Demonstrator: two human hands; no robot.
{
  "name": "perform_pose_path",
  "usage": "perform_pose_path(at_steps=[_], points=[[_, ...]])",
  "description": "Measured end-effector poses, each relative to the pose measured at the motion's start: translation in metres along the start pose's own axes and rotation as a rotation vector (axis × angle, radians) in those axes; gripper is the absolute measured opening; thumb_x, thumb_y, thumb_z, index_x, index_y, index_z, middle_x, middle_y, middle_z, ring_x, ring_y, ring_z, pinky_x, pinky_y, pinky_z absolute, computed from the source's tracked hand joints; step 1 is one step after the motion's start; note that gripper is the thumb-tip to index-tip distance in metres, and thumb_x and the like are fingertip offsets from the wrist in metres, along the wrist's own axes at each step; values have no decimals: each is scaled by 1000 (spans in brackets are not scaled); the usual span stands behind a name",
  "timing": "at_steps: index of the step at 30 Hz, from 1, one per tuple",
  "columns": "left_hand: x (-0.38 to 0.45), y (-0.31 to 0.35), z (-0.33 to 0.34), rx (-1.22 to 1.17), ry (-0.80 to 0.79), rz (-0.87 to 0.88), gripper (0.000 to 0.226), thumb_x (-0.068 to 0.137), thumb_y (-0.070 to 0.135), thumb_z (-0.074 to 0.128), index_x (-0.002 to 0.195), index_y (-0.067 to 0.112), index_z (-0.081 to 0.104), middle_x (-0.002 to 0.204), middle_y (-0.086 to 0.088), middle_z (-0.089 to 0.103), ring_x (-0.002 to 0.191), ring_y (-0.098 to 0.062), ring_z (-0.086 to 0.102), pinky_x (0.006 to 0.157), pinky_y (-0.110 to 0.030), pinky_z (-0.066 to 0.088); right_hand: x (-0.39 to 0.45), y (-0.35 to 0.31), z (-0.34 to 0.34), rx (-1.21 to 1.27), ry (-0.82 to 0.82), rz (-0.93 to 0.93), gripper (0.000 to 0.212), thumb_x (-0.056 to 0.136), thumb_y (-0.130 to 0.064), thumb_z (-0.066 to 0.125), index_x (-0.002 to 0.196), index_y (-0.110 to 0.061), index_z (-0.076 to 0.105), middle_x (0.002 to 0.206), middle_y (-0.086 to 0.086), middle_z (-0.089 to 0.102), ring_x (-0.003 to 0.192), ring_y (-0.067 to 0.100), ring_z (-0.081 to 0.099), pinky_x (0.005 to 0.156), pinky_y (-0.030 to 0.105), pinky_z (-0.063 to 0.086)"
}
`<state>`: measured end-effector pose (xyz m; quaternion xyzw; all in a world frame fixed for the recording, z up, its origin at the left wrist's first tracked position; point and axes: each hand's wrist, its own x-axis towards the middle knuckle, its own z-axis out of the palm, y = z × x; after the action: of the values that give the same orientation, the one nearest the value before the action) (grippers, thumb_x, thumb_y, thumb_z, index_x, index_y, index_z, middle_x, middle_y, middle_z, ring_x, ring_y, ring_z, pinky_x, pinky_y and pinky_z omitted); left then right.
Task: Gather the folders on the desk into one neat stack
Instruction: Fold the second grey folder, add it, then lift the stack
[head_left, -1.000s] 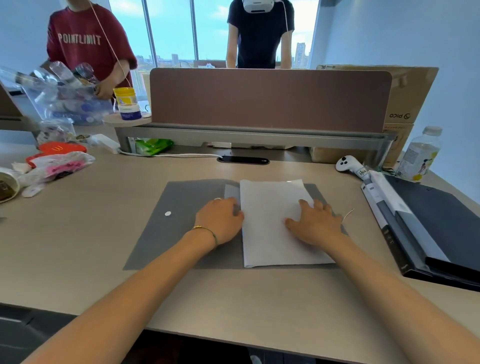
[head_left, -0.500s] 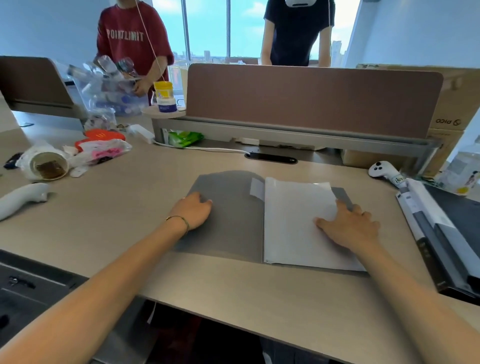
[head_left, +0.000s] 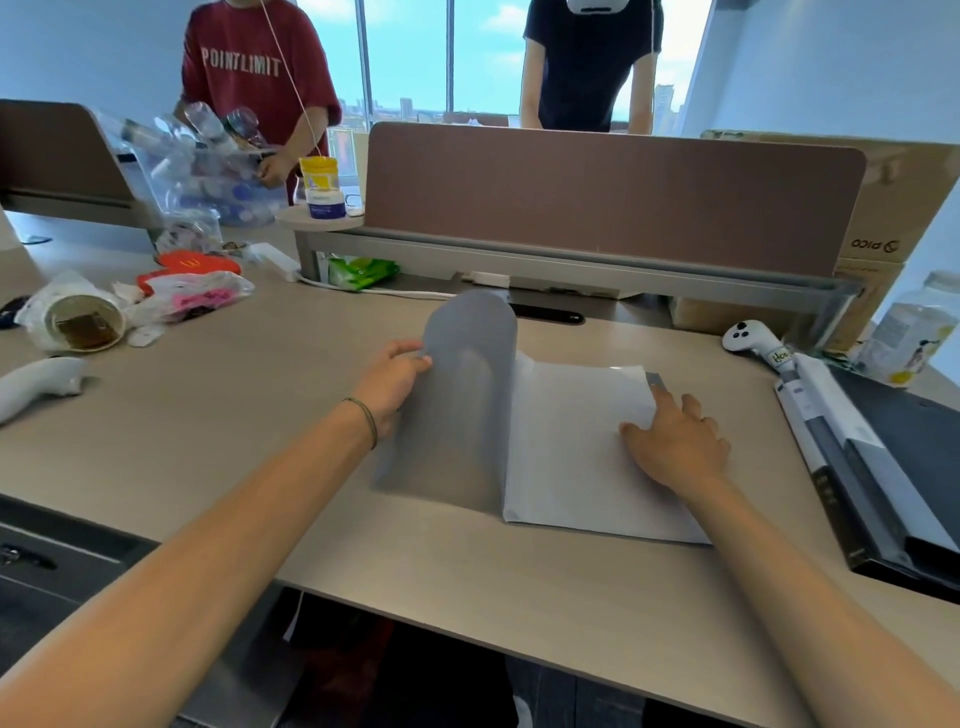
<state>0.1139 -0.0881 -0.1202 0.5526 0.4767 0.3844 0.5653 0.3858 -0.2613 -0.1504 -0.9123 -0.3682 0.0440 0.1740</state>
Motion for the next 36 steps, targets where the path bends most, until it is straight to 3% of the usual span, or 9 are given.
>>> perform_pose_path(at_steps=[4, 7, 11, 15, 18, 21, 25, 30, 36], points=[[-1, 16, 2, -294, -34, -65, 57, 92, 1, 64, 145, 12, 44, 119, -16, 64, 85, -22, 64, 78, -39, 55, 2, 5, 2, 228, 42, -18, 67, 89, -34, 56, 152, -26, 34, 161, 14, 24, 140, 40, 34, 106, 49, 36], [-9, 25, 12, -275, -270, -91, 42, 101, 5, 50, 143, 5, 49, 111, -13, 68, 87, -23, 66, 81, -39, 56, 4, 11, -4, 440, 124, 1, 56, 91, -23, 59, 145, -19, 47, 155, 14, 32, 124, 36, 51, 94, 39, 43], [-26, 32, 36, -298, -354, -57, 29, 105, 14, 42, 127, 16, 60, 106, -9, 71, 92, -26, 68, 84, -40, 56, 3, 17, -12, 808, 138, 121, 42, 88, -17, 59, 130, -21, 58, 121, 10, 59, 83, 19, 59, 66, 32, 49], [-42, 36, 77, -338, -381, -47, 28, 106, 20, 38, 121, 18, 62, 103, -9, 71, 90, -27, 68, 87, -43, 56, 5, 26, -15, 1101, -21, 218, 39, 83, -8, 56, 120, -16, 66, 108, 14, 70, 86, 28, 67, 70, 36, 55], [-52, 34, 113, -228, -375, -27, 37, 106, 26, 40, 136, 11, 57, 120, -12, 69, 107, -30, 67, 92, -41, 55, 3, 26, -14, 1233, -77, 222, 35, 87, -4, 54, 117, -16, 65, 99, 13, 72, 83, 27, 70, 65, 34, 57], [-65, 31, 150, -43, -391, 30, 42, 104, 24, 42, 141, 8, 53, 123, -11, 65, 112, -29, 62, 89, -36, 52, 6, 27, -11, 1280, -132, 257, 49, 84, -11, 58, 132, -21, 59, 106, 16, 71, 95, 27, 67, 85, 45, 57], [-80, 22, 193, 137, -431, 110, 51, 99, 12, 46, 150, 12, 44, 145, -7, 52, 132, -26, 50, 107, -33, 41, 7, 30, -11, 1378, -182, 239, 35, 83, -3, 54, 116, -5, 68, 80, 11, 67, 67, 23, 63, 65, 34, 54], [-75, -20, 221, 358, -432, 218, 70, 65, 20, 51, 133, 32, 61, 130, 0, 67, 123, -24, 60, 108, -46, 46, 9, 33, -8, 1434, -217, 231, 28, 93, -10, 52, 114, 1, 66, 101, 18, 73, 75, 24, 71, 58, 31, 58], [-80, -33, 221, 520, -417, 367, 57, 68, 46, 65, 124, 37, 62, 127, 4, 65, 123, -19, 57, 112, -47, 39, 10, 33, -3, 1356, -178, 143, 17, 91, -1, 60, 102, 1, 72, 86, 17, 75, 67, 20, 72, 55, 28, 57]])
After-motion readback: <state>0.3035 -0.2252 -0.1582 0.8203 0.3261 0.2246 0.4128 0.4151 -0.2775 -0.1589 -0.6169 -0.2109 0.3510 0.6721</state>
